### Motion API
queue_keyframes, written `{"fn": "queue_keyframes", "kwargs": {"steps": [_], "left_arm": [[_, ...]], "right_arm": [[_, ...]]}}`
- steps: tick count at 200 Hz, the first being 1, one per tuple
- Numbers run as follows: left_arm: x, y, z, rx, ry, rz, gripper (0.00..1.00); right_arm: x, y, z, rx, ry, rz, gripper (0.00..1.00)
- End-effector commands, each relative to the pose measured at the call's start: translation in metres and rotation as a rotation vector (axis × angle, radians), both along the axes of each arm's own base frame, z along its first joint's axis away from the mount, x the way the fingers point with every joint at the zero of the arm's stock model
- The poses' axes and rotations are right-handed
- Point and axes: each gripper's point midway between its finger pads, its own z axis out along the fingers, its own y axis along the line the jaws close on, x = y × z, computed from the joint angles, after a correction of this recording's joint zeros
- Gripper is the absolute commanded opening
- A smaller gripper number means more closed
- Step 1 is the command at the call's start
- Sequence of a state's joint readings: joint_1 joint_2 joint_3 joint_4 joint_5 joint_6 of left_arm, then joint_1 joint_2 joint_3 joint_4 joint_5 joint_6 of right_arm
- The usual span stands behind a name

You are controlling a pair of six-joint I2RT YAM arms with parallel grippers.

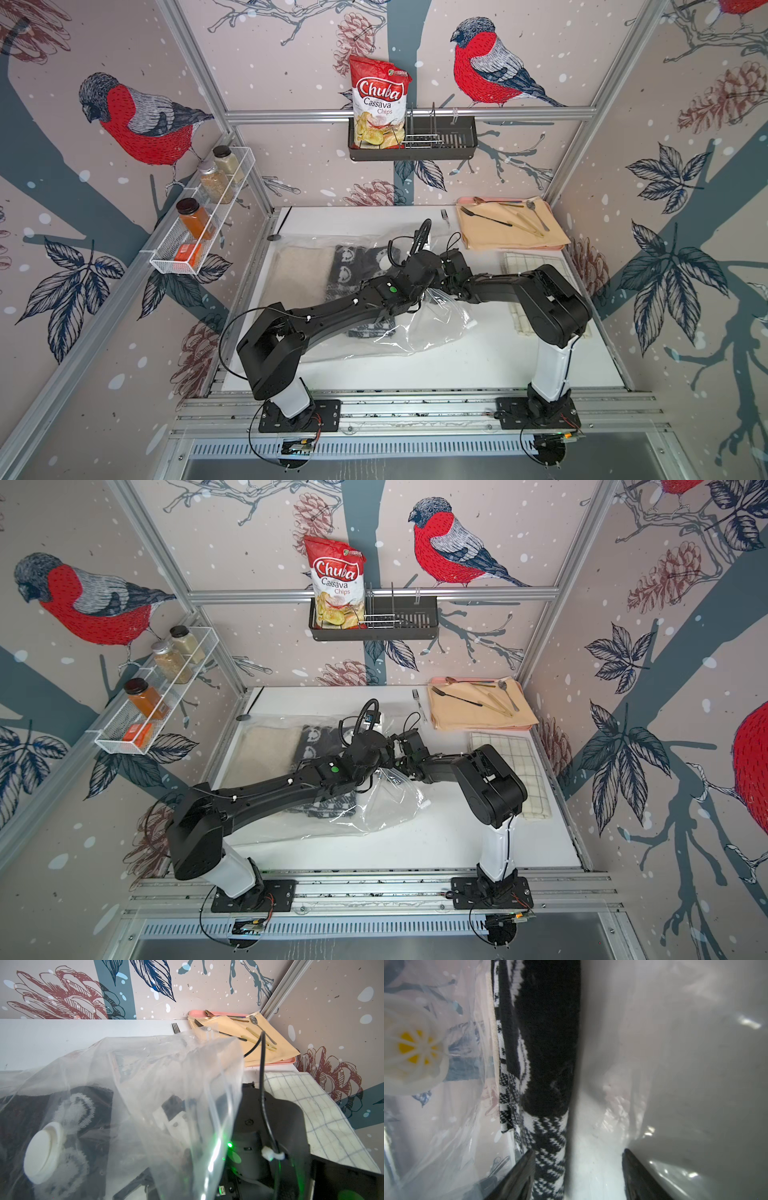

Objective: Take the scarf out of the vacuum bag
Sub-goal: Take out the scarf from the vacuum bag.

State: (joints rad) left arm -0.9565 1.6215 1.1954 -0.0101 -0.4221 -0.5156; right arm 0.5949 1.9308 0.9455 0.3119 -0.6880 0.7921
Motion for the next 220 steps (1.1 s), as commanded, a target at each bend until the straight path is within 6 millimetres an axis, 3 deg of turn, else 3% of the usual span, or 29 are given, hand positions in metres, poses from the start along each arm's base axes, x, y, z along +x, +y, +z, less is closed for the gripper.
{"fn": "queue_keyframes", "kwargs": {"steps": [1, 64, 95, 220], "left_arm": [[0.001, -0.003, 0.014, -0.043, -0.040, -0.002, 0.00], [0.001, -0.005, 0.016, -0.054, -0.044, -0.008, 0.00], [0.000, -0.007, 0.024, -0.073, -0.048, -0.018, 0.00], [0.000, -0.008, 0.024, -0.077, -0.049, -0.022, 0.00]], "right_arm": [[0.003, 0.013, 0.014, 0.088, -0.015, 0.007, 0.68], [0.005, 0.020, 0.000, 0.092, 0.002, -0.007, 0.71], [0.006, 0.022, 0.001, 0.132, 0.001, -0.017, 0.71], [0.003, 0.039, -0.003, 0.213, 0.008, 0.010, 0.74]]}}
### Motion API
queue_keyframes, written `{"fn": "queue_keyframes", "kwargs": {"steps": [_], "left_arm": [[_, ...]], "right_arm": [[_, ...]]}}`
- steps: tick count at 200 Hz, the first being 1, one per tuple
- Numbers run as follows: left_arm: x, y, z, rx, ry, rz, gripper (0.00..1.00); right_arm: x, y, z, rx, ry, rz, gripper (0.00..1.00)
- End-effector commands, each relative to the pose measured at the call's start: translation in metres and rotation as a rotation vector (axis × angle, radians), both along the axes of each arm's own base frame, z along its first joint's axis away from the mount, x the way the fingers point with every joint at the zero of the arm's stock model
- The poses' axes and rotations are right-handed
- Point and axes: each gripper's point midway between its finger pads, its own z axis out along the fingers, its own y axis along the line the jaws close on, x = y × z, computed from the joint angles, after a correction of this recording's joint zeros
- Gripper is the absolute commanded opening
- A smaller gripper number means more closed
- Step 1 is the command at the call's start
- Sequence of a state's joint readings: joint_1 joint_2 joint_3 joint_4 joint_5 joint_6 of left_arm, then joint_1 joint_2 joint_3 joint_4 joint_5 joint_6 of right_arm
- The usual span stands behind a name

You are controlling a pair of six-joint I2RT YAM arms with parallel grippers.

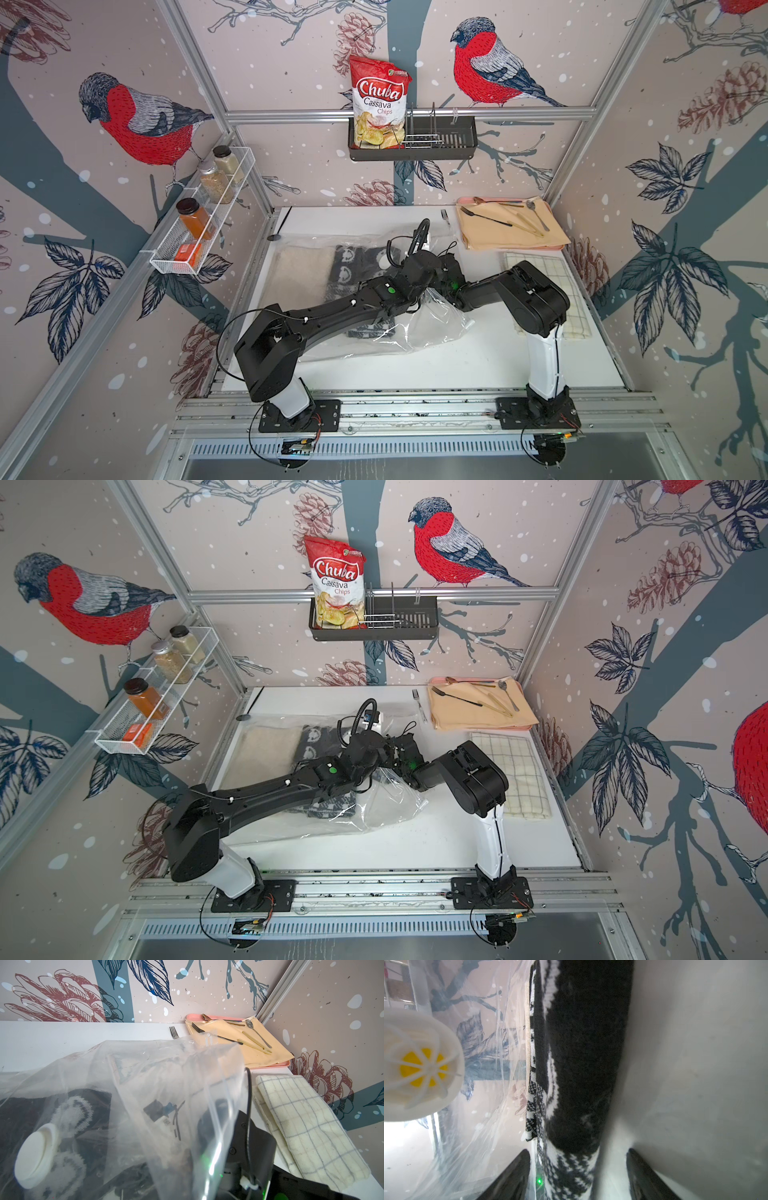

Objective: Take the scarf out of the vacuum bag
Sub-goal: Take out the scarf from the vacuum bag.

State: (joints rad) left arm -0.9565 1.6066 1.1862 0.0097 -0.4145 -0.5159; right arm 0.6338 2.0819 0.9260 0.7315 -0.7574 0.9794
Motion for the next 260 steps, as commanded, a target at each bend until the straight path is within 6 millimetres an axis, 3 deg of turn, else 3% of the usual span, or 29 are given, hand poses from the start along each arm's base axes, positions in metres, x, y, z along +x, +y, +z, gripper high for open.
{"fn": "queue_keyframes", "kwargs": {"steps": [1, 148, 260], "left_arm": [[0.001, -0.008, 0.018, -0.055, -0.038, -0.016, 0.00], [0.000, -0.003, 0.018, -0.059, -0.045, -0.003, 0.00], [0.001, -0.004, 0.022, -0.061, -0.055, -0.010, 0.00]], "right_arm": [[-0.001, 0.004, -0.002, 0.015, 0.020, 0.000, 0.74], [0.009, 0.028, -0.012, -0.017, 0.004, 0.054, 0.76], [0.002, 0.045, -0.022, -0.024, 0.011, 0.101, 0.76]]}}
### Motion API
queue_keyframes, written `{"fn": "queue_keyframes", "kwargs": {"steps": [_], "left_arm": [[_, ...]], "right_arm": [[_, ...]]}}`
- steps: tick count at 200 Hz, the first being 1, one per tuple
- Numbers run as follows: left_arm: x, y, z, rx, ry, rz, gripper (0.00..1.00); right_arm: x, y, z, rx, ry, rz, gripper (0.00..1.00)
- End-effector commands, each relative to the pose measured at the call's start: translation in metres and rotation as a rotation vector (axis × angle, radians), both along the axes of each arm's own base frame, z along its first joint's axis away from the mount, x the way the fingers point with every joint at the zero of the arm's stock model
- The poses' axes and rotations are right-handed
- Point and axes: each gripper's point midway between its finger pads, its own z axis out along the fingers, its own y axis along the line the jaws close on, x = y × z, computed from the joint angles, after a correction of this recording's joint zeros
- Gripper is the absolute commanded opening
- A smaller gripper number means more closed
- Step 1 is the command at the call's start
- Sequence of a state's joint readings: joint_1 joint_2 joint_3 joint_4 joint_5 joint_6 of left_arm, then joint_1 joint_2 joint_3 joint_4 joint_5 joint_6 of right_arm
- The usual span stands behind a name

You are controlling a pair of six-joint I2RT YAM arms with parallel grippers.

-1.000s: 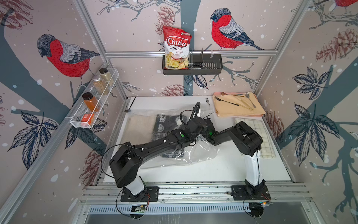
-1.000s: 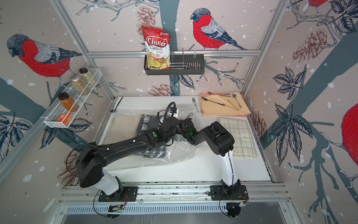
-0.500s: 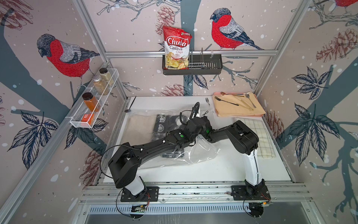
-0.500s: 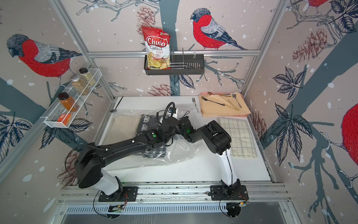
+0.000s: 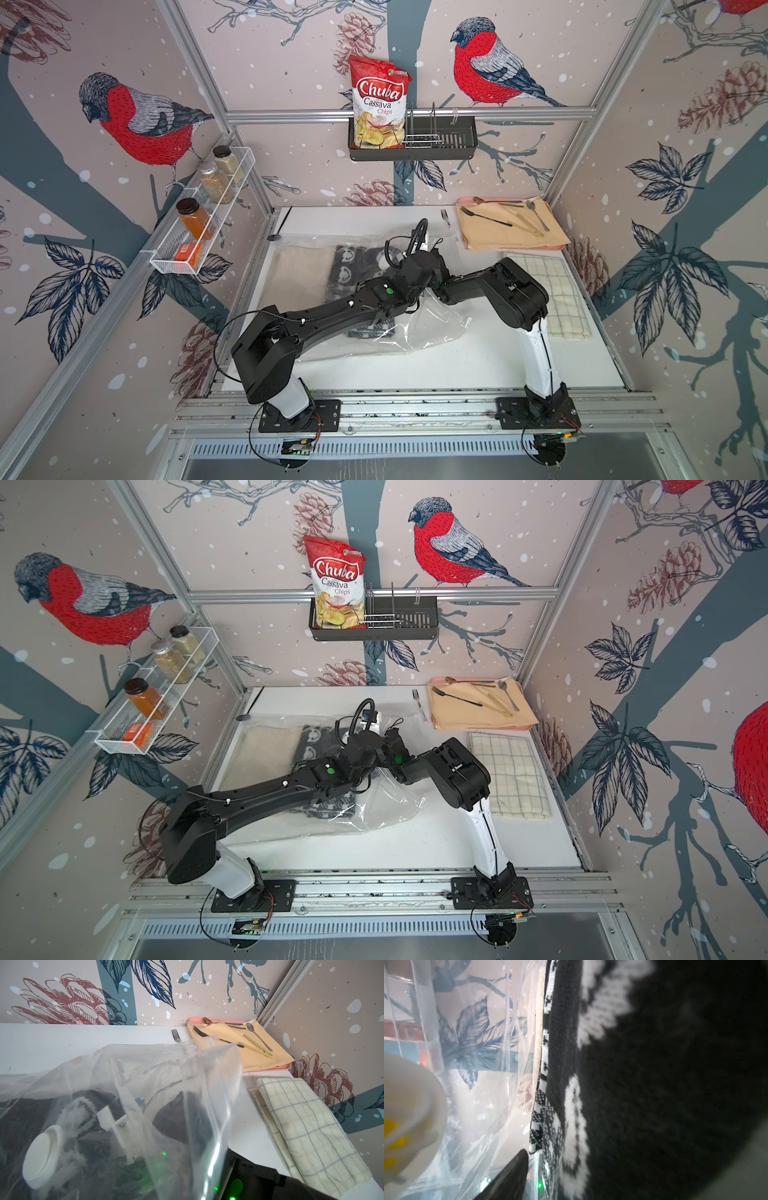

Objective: Take the scarf out of the vacuum bag
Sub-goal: Take out the scarf from the vacuum bag.

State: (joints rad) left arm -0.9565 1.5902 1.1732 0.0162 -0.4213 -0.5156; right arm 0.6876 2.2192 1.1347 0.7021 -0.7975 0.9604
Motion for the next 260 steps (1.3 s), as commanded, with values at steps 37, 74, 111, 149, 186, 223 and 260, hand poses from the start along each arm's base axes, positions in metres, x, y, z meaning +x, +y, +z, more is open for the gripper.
{"fn": "queue_keyframes", "kwargs": {"steps": [37, 74, 111, 149, 186, 223, 260], "left_arm": [[0.002, -0.008, 0.019, -0.058, -0.045, -0.016, 0.00], [0.002, -0.009, 0.018, -0.060, -0.044, -0.016, 0.00], [0.002, -0.011, 0.019, -0.066, -0.044, -0.024, 0.00], [0.002, -0.013, 0.018, -0.070, -0.039, -0.029, 0.00], [0.002, -0.015, 0.017, -0.076, -0.035, -0.035, 0.00], [0.002, -0.019, 0.016, -0.077, -0.032, -0.044, 0.00], [0.001, -0.022, 0.016, -0.077, -0.031, -0.050, 0.00]], "right_arm": [[-0.007, 0.000, -0.030, -0.082, 0.056, 0.008, 0.76], [-0.007, 0.003, -0.036, -0.100, 0.058, 0.008, 0.77], [-0.011, 0.012, -0.043, -0.106, 0.068, 0.014, 0.76], [-0.014, 0.024, -0.049, -0.111, 0.070, 0.025, 0.76], [-0.009, 0.025, -0.056, -0.142, 0.063, 0.011, 0.76], [-0.009, 0.034, -0.057, -0.140, 0.060, 0.018, 0.75], [-0.014, 0.043, -0.063, -0.141, 0.065, 0.034, 0.75]]}}
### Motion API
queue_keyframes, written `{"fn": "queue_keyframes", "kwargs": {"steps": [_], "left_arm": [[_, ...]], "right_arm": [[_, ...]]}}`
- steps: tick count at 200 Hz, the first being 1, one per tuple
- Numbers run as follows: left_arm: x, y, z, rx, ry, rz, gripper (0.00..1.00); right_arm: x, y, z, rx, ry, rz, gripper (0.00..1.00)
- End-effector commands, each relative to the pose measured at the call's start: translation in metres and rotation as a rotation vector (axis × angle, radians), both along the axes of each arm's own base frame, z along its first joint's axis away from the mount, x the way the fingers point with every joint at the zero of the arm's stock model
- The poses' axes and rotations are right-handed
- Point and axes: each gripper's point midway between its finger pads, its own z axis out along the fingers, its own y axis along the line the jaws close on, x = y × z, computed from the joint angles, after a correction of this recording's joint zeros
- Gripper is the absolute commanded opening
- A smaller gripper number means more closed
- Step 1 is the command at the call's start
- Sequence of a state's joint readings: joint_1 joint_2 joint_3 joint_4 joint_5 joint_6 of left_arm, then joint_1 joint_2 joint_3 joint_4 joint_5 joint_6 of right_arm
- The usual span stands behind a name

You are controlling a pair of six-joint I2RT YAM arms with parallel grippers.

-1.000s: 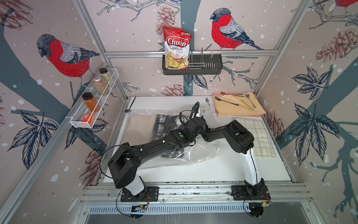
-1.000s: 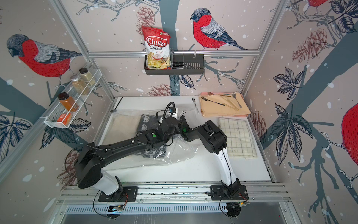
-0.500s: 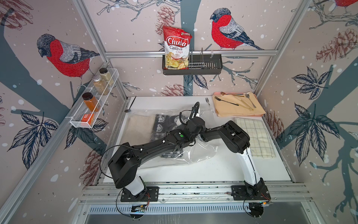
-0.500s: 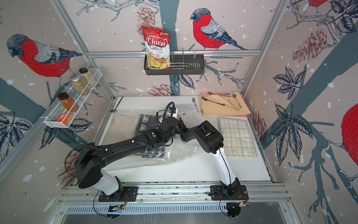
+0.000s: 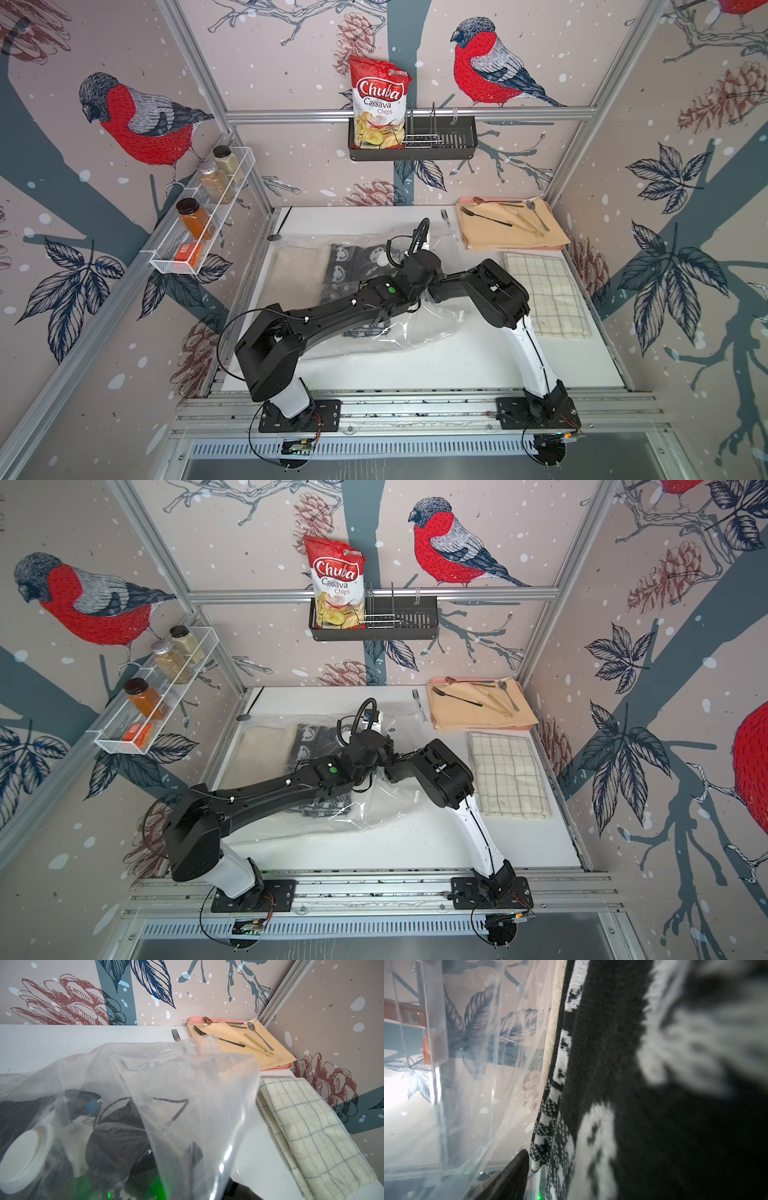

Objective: Take the scarf out of the vacuum bag
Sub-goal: Take out the scarf from the vacuum bag.

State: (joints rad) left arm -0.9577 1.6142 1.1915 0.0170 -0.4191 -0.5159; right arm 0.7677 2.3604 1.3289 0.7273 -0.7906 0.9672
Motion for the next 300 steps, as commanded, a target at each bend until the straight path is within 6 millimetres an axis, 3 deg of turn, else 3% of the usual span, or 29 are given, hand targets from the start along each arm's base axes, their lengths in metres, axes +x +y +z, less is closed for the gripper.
{"fn": "queue_keyframes", "kwargs": {"steps": [1, 57, 112, 175, 217, 238, 300], "left_arm": [[-0.002, -0.018, 0.019, -0.081, -0.034, -0.048, 0.00], [-0.003, -0.024, 0.016, -0.084, -0.025, -0.061, 0.00], [-0.003, -0.025, 0.015, -0.085, -0.023, -0.063, 0.00], [-0.004, -0.023, 0.015, -0.077, -0.026, -0.060, 0.00], [-0.004, -0.021, 0.012, -0.068, -0.022, -0.055, 0.00], [-0.004, -0.020, 0.010, -0.063, -0.022, -0.051, 0.00], [-0.004, -0.015, 0.008, -0.053, -0.023, -0.036, 0.00]], "right_arm": [[-0.012, -0.011, -0.061, -0.194, 0.113, -0.039, 0.75], [-0.017, 0.002, -0.076, -0.286, 0.081, -0.014, 0.75], [-0.018, 0.000, -0.096, -0.440, 0.030, -0.007, 0.69], [-0.026, 0.005, -0.105, -0.442, 0.049, 0.037, 0.43], [-0.027, 0.003, -0.104, -0.418, 0.070, 0.051, 0.10], [-0.026, 0.000, -0.103, -0.413, 0.072, 0.048, 0.00], [-0.024, -0.002, -0.098, -0.403, 0.072, 0.043, 0.00]]}}
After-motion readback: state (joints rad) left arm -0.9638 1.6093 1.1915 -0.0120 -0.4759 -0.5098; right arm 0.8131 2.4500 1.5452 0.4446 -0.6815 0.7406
